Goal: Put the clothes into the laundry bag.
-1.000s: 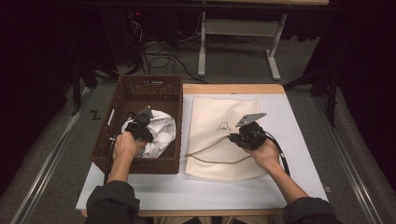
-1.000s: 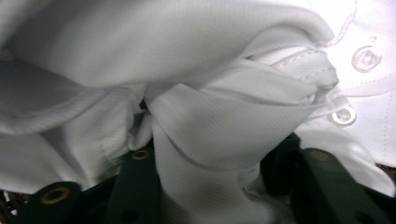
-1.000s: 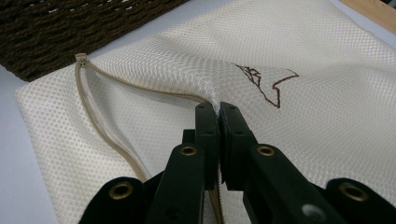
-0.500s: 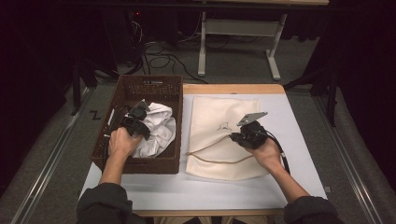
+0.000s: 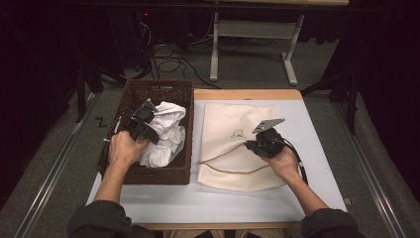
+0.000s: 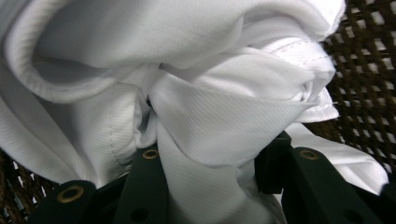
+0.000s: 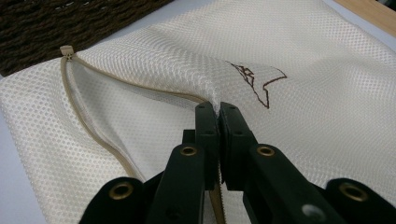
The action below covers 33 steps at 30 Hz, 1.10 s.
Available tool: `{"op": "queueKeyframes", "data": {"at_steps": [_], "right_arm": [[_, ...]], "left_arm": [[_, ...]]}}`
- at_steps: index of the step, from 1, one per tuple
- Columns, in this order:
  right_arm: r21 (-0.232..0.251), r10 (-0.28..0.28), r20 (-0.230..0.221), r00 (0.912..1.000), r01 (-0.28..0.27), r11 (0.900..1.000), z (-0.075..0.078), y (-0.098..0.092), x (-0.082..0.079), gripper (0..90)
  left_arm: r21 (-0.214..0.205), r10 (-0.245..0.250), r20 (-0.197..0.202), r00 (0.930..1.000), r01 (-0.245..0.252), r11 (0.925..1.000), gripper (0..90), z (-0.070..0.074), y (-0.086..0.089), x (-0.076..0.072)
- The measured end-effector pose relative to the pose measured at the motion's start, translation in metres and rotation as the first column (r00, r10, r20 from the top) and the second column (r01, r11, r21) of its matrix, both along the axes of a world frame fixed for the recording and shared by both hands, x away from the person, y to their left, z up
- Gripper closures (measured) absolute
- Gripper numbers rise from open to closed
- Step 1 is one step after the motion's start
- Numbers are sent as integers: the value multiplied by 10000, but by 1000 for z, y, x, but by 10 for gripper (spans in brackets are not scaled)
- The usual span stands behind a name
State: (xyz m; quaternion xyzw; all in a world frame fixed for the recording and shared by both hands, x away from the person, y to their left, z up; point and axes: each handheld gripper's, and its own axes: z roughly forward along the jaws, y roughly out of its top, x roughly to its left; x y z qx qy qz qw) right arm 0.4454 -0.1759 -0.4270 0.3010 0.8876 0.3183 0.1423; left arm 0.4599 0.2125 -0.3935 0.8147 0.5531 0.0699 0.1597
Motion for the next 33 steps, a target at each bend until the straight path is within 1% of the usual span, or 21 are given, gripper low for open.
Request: {"op": "queueKeyframes", "data": {"at_steps": [2, 5, 8, 11, 12, 14, 15, 17, 20, 23, 27, 31, 33], "right_arm": [[-18, -9, 8, 10000, 9, 10000, 0, 0, 0, 884], [-67, -27, 32, 10000, 27, 10000, -1, 0, 1, 884], [-162, -114, -54, 9999, 113, 9998, -2, -1, 3, 884], [-159, -163, -13, 9999, 163, 9997, -3, -2, 5, 884], [-159, -183, 4, 9998, 183, 9997, -3, -2, 5, 884], [-160, -232, 29, 9997, 232, 9996, -2, -3, 5, 884], [-180, -258, -4, 9997, 258, 9995, -2, -3, 5, 884], [-139, -281, 54, 9996, 282, 9995, -1, -3, 5, 884], [-211, -318, 139, 9994, 321, 9993, 1, -5, 5, 884], [-189, -369, 179, 9992, 372, 9991, 1, -6, 6, 884], [-229, -401, 113, 9991, 404, 9989, 0, -6, 7, 884], [-213, -400, 147, 9991, 404, 9990, 0, -5, 6, 884], [-216, -384, 133, 9992, 387, 9990, 0, -5, 6, 884]], "left_arm": [[-203, -34, 68, 10000, 36, 9998, 635, 4, -1, -2], [-339, -110, 179, 9998, 116, 9994, 635, 8, -2, -5], [-358, -241, 264, 9994, 250, 9990, 635, 15, -4, -7], [-372, -440, 385, 9983, 454, 9983, 635, 23, -8, -9], [-461, -503, 420, 9978, 523, 9976, 635, 26, -10, -10], [-475, -586, 457, 9972, 607, 9970, 635, 28, -11, -11], [-492, -668, 527, 9964, 694, 9964, 635, 31, -14, -13], [-481, -733, 569, 9957, 761, 9959, 635, 34, -15, -15], [-432, -894, 586, 9943, 920, 9948, 635, 39, -18, -18], [-658, -985, 696, 9927, 1031, 9925, 634, 43, -19, -22], [-749, -1097, 653, 9918, 1145, 9906, 634, 46, -21, -25], [-836, -1191, 754, 9900, 1253, 9886, 634, 50, -22, -28], [-871, -1330, 793, 9879, 1398, 9863, 634, 54, -24, -30]]}}
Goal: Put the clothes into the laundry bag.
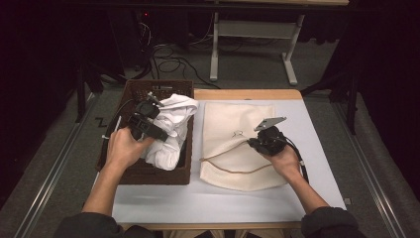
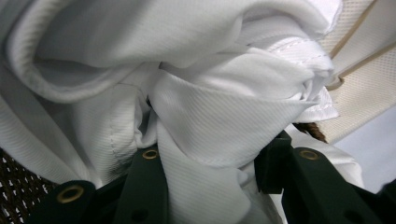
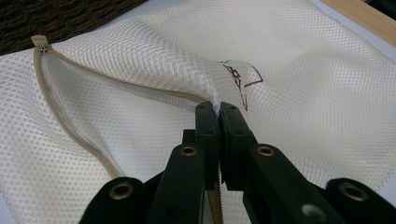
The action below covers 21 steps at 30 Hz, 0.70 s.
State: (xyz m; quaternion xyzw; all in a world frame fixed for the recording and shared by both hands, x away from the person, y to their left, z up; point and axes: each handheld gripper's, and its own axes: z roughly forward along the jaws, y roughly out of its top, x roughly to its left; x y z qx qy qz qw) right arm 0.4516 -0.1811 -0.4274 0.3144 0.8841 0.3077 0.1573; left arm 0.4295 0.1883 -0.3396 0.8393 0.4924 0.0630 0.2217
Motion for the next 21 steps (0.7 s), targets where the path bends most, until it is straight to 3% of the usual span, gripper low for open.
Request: {"op": "queueKeyframes", "data": {"at_steps": [10, 21], "right_arm": [[60, -43, 49, 10000, 42, 10000, 1, -1, 1, 885], [46, -323, -27, 9995, 323, 9995, 1, -5, 5, 885]], "left_arm": [[-91, -726, 259, 9970, 729, 9973, 633, 11, -23, -13], [-63, -1653, 388, 9855, 1657, 9862, 631, 16, -57, -17]]}}
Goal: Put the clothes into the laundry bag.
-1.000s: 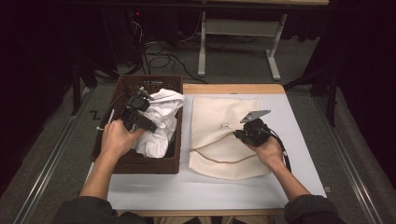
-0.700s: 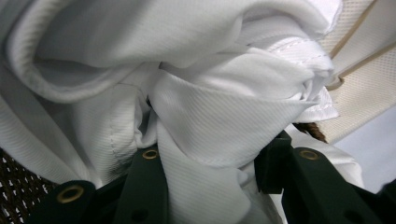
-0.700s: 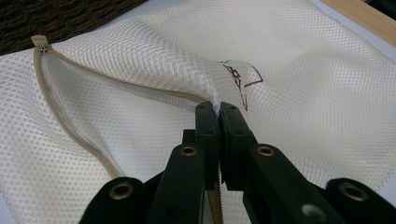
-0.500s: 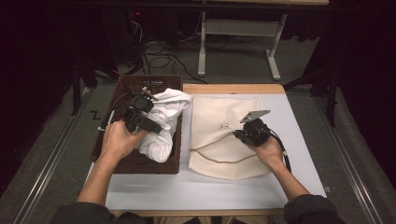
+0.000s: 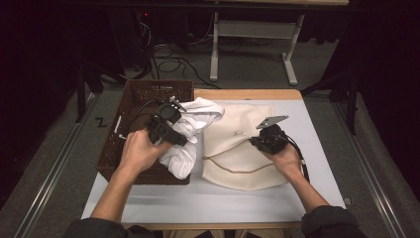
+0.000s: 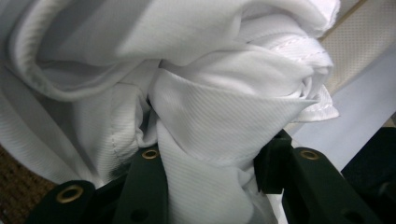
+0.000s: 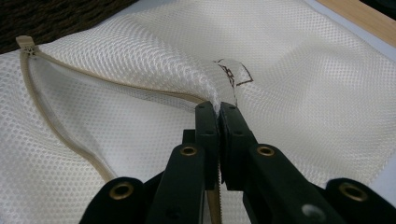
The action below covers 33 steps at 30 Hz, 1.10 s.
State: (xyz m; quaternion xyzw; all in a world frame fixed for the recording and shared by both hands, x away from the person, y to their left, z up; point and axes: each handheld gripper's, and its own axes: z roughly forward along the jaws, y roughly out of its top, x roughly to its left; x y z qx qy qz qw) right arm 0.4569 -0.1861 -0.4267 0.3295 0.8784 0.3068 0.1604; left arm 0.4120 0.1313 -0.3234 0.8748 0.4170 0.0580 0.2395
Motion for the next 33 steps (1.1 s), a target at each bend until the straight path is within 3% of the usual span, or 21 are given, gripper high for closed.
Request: {"op": "queueKeyframes", "data": {"at_steps": [16, 20, 25, 33], "right_arm": [[124, -185, -18, 9998, 185, 9998, 0, -3, 4, 885], [260, -332, -96, 9994, 335, 9991, 1, -7, 5, 885], [310, -348, -127, 9993, 352, 9989, 1, -8, 6, 886], [416, -453, -151, 9989, 459, 9981, 4, -10, 8, 886]], "left_arm": [[-14, -964, -95, 9953, 964, 9953, 632, -2, -40, -6], [105, -1428, -237, 9895, 1431, 9897, 631, -4, -50, -10], [-81, -1728, -281, 9845, 1727, 9849, 631, -6, -59, -15], [52, -2212, -532, 9738, 2218, 9751, 631, -18, -78, -24]]}}
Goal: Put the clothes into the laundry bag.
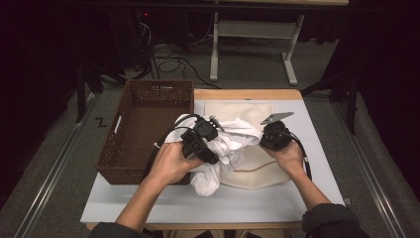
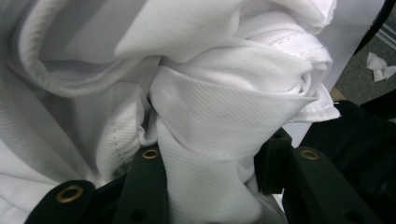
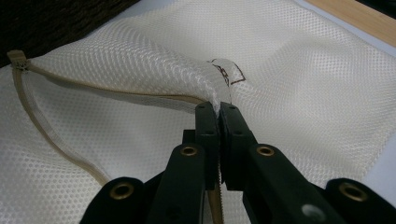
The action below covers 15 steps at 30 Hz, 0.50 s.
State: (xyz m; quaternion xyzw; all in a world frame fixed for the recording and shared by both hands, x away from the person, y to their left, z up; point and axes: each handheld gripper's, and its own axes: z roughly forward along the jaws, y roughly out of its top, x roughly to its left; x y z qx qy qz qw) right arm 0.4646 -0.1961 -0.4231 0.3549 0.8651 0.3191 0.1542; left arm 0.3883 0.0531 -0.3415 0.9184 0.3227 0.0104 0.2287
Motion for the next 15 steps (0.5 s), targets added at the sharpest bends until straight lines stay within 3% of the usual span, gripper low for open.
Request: {"op": "queueKeyframes", "data": {"at_steps": [15], "right_arm": [[196, -6, -51, 10000, 7, 9998, 2, -8, 2, 887]], "left_arm": [[632, -657, -512, 9965, 689, 9956, 628, -36, -34, -5]]}}
